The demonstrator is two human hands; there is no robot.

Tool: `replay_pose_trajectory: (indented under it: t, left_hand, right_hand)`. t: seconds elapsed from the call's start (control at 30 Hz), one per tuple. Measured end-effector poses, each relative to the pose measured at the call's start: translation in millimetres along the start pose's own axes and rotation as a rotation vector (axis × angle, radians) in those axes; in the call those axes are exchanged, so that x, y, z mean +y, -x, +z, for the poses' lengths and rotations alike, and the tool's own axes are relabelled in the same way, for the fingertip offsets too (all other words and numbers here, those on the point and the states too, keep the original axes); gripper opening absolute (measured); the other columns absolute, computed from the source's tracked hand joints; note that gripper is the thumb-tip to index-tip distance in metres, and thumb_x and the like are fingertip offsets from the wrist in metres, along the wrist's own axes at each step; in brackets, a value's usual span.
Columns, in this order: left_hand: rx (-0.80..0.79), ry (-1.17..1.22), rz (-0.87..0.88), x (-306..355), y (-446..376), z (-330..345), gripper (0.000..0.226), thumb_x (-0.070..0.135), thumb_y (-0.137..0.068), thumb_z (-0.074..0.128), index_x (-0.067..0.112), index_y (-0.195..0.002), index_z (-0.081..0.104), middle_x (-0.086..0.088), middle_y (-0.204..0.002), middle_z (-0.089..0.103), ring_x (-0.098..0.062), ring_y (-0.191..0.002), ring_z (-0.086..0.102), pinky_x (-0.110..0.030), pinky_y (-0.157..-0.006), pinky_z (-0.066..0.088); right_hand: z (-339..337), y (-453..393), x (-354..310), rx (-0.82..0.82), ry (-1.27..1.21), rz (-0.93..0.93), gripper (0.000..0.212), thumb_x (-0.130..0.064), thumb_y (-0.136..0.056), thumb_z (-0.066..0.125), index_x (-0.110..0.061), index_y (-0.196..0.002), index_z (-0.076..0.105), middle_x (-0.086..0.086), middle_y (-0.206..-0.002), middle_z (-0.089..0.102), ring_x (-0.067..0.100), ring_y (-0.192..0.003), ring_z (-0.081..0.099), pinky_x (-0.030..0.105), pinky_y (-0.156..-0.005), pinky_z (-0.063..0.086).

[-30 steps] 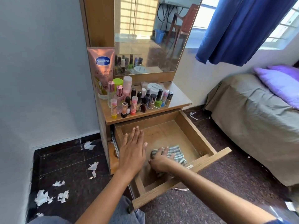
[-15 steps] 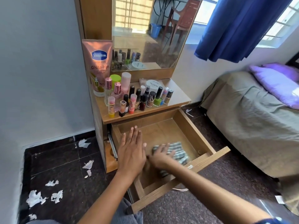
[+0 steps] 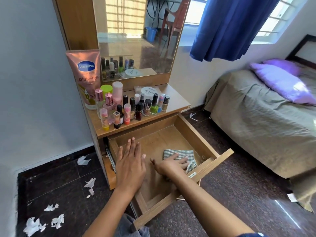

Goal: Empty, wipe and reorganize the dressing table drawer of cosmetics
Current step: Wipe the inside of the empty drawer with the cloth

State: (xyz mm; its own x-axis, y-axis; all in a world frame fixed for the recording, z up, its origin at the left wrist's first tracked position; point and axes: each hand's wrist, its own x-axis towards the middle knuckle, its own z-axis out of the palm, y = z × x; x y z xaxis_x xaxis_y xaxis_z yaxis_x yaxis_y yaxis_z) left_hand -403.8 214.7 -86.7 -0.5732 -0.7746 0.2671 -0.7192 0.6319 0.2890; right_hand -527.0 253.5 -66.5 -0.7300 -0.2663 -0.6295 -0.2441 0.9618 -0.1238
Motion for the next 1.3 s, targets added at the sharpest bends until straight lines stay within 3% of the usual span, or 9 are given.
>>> replay_pose_trajectory:
  t: [0.1, 0.3, 0.47, 0.53, 0.63, 0.7, 0.9, 1.2, 1.3]
  left_hand:
    - [-0.007, -0.017, 0.0, -1, 0, 0, 0.056, 0.035, -0.096, 0.023, 0.004, -0.137, 0.045, -0.012, -0.148, 0.034, -0.02, -0.14, 0.026, -0.042, -0.114, 0.014]
    - [-0.018, -0.025, 0.015, 0, 3, -3, 0.056, 0.036, -0.096, 0.022, 0.004, -0.134, 0.049, -0.014, -0.145, 0.039, -0.023, -0.137, 0.033, -0.044, -0.114, 0.021]
    - [-0.03, -0.044, 0.022, 1, 3, -3, 0.056, 0.036, -0.096, 0.024, 0.003, -0.131, 0.053, -0.014, -0.142, 0.043, -0.024, -0.135, 0.037, -0.041, -0.112, 0.014]
    - [-0.03, -0.046, 0.012, 1, 2, -3, 0.056, 0.036, -0.096, 0.024, 0.003, -0.13, 0.054, -0.014, -0.141, 0.044, -0.024, -0.135, 0.038, -0.041, -0.112, 0.013]
    - [-0.027, -0.039, -0.003, 1, 1, -3, 0.057, 0.037, -0.096, 0.021, 0.004, -0.13, 0.054, -0.013, -0.142, 0.043, -0.022, -0.136, 0.036, -0.04, -0.112, 0.012]
    - [-0.022, -0.038, -0.008, 2, 0, -2, 0.059, 0.038, -0.096, 0.019, 0.005, -0.131, 0.053, -0.011, -0.144, 0.041, -0.02, -0.137, 0.034, -0.04, -0.113, 0.012]
    - [-0.026, -0.035, -0.01, 2, 1, -4, 0.066, 0.043, -0.094, 0.01, 0.007, -0.137, 0.045, -0.009, -0.149, 0.033, -0.018, -0.141, 0.025, -0.039, -0.115, 0.008]
    - [-0.045, -0.017, -0.002, 4, 2, -3, 0.063, 0.042, -0.095, 0.013, 0.007, -0.135, 0.048, -0.011, -0.147, 0.036, -0.02, -0.14, 0.028, -0.043, -0.115, 0.014]
    - [-0.039, -0.015, -0.007, 4, 3, -3, 0.065, 0.043, -0.095, 0.011, 0.008, -0.137, 0.046, -0.01, -0.149, 0.034, -0.019, -0.141, 0.026, -0.041, -0.116, 0.012]
  right_hand:
    - [-10, -14, -2, -0.017, -0.073, 0.04, 0.123, -0.083, -0.075, 0.044, -0.01, -0.148, -0.023, 0.028, -0.148, -0.035, 0.045, -0.143, -0.019, 0.056, -0.116, 0.002]
    - [-20, -29, 12, 0.012, 0.008, -0.08, 0.119, -0.09, -0.072, 0.027, -0.014, -0.147, -0.025, 0.03, -0.146, -0.037, 0.052, -0.134, -0.032, 0.065, -0.109, -0.012]
    - [-21, -40, -2, 0.082, 0.133, -0.508, 0.097, -0.08, -0.084, 0.026, -0.022, -0.153, -0.011, 0.02, -0.153, -0.029, 0.043, -0.139, -0.029, 0.059, -0.113, -0.015]
    - [-21, -44, -6, 0.118, 0.147, -0.565, 0.089, -0.076, -0.087, 0.026, -0.025, -0.154, -0.002, 0.018, -0.156, -0.024, 0.042, -0.141, -0.027, 0.058, -0.115, -0.013]
    - [-23, -45, -3, 0.179, 0.073, -0.484, 0.084, -0.078, -0.085, 0.025, -0.031, -0.153, 0.012, 0.02, -0.157, -0.02, 0.049, -0.139, -0.024, 0.062, -0.113, -0.008]
    - [-25, -43, 2, 0.192, 0.044, -0.378, 0.094, -0.085, -0.078, 0.029, -0.03, -0.152, 0.012, 0.028, -0.154, -0.021, 0.053, -0.139, -0.021, 0.063, -0.113, -0.002]
    - [-22, -37, 14, 0.077, 0.065, -0.01, 0.136, -0.092, -0.059, 0.048, -0.018, -0.15, -0.02, 0.039, -0.148, -0.022, 0.056, -0.139, -0.012, 0.061, -0.116, 0.008]
    - [-25, -44, 8, 0.025, 0.024, -0.049, 0.124, -0.096, -0.065, 0.026, -0.019, -0.147, -0.026, 0.031, -0.145, -0.038, 0.054, -0.134, -0.029, 0.065, -0.109, -0.013]
    - [-24, -47, 5, 0.063, 0.088, -0.226, 0.109, -0.088, -0.076, 0.024, -0.021, -0.149, -0.022, 0.027, -0.146, -0.038, 0.051, -0.134, -0.031, 0.062, -0.107, -0.02]
